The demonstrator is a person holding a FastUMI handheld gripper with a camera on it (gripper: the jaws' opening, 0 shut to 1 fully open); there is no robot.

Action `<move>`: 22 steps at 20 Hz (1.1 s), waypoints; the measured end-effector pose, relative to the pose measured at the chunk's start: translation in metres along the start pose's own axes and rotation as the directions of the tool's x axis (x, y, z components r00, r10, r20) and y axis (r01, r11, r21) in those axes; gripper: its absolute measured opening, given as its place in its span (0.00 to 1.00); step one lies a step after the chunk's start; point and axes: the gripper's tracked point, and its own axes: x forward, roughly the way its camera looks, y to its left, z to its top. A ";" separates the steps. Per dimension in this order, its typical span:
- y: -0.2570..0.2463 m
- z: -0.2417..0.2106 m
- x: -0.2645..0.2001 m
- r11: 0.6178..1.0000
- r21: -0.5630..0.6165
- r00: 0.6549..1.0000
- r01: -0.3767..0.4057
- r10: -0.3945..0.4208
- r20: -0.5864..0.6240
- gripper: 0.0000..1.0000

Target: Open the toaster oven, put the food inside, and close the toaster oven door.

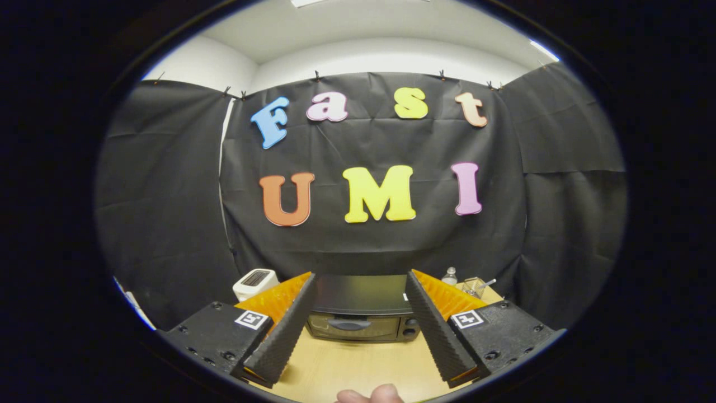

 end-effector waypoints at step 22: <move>-0.007 -0.029 0.035 0.999 0.044 0.998 0.003 0.000 -0.069 1.00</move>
